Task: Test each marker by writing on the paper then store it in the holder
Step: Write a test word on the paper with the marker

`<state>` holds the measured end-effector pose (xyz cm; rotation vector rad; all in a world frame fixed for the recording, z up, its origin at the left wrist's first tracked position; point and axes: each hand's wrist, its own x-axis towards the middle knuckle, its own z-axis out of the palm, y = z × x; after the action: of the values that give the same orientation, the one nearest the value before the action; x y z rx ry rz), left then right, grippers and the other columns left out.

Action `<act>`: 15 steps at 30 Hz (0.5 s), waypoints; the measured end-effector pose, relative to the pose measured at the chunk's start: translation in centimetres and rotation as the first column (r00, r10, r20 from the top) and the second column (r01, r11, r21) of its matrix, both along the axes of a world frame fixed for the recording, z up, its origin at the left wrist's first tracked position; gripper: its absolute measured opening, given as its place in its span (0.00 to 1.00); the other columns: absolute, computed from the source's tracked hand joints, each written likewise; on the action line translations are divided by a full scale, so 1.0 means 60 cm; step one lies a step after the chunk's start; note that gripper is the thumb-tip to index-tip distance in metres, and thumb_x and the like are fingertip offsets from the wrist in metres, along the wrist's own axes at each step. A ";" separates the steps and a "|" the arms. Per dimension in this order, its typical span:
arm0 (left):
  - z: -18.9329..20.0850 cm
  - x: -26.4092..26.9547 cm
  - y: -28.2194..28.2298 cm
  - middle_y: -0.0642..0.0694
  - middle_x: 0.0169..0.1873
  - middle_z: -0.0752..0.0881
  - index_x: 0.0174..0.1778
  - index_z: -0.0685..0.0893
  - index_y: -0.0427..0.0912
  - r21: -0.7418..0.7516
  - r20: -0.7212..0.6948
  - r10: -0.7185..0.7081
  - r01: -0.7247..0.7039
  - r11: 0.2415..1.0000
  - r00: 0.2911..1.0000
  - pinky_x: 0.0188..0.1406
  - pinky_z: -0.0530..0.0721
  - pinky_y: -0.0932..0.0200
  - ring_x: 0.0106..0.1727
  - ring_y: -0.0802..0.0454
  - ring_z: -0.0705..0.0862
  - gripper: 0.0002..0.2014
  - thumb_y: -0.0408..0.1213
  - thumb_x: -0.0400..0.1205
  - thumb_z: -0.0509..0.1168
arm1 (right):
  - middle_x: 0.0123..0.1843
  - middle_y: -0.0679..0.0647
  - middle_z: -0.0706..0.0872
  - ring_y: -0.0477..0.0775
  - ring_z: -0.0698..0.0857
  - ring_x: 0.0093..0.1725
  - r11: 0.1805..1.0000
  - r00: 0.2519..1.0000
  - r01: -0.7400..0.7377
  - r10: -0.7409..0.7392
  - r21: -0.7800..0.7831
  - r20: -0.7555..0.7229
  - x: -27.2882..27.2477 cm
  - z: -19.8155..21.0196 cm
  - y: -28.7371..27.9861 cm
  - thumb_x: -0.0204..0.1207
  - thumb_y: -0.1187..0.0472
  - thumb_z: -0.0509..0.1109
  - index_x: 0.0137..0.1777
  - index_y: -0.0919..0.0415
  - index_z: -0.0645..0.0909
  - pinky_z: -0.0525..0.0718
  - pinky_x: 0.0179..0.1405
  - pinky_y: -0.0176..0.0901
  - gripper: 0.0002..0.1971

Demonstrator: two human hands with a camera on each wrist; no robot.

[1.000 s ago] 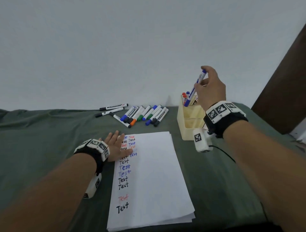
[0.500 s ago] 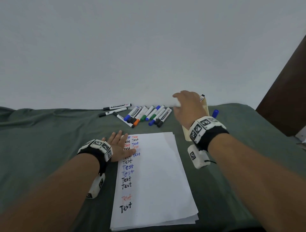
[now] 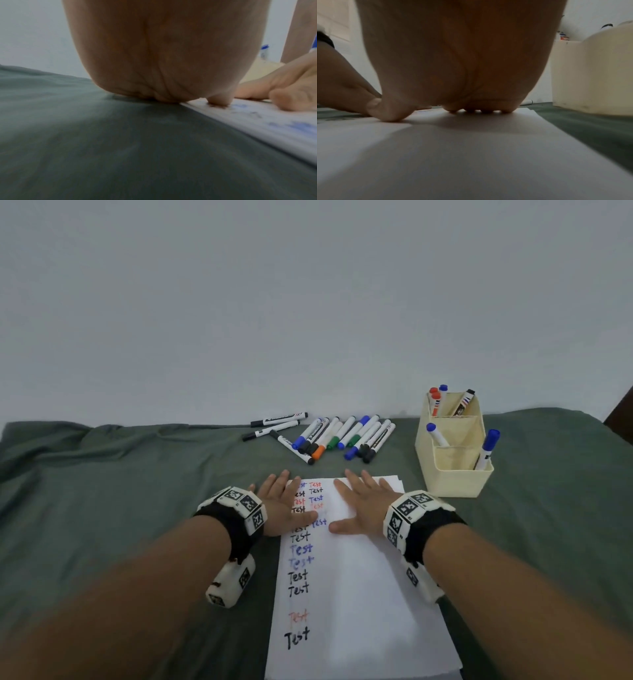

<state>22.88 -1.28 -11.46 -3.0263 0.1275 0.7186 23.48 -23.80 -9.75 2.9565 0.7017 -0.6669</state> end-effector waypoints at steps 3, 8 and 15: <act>0.023 0.030 0.018 0.47 0.82 0.61 0.82 0.59 0.57 -0.014 0.100 -0.086 0.088 0.996 0.991 0.77 0.66 0.35 0.80 0.42 0.63 0.52 0.84 0.65 0.44 | 0.90 0.51 0.32 0.58 0.35 0.89 1.000 1.000 -0.008 0.008 0.007 -0.007 0.003 -0.004 -0.002 0.75 0.22 0.55 0.89 0.47 0.34 0.42 0.87 0.62 0.53; 0.079 0.133 0.069 0.49 0.53 0.85 0.54 0.83 0.50 -0.155 0.413 -0.009 0.080 0.985 0.911 0.50 0.80 0.53 0.49 0.52 0.81 0.21 0.63 0.81 0.59 | 0.90 0.49 0.31 0.56 0.34 0.89 0.999 1.000 0.008 -0.007 0.043 -0.026 0.002 -0.003 -0.002 0.75 0.21 0.55 0.89 0.47 0.33 0.40 0.88 0.62 0.53; 0.094 0.248 0.119 0.41 0.62 0.81 0.66 0.81 0.44 -0.021 0.458 0.044 -0.038 0.999 0.888 0.61 0.80 0.46 0.61 0.40 0.81 0.14 0.42 0.87 0.59 | 0.90 0.49 0.31 0.55 0.34 0.89 0.995 0.999 0.010 -0.005 0.096 -0.049 0.010 -0.004 -0.005 0.75 0.22 0.57 0.89 0.46 0.34 0.40 0.88 0.60 0.53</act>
<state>37.76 5.87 -5.80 -3.1148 0.0535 -0.0155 24.05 -24.13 -10.00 3.0409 0.7478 -0.7288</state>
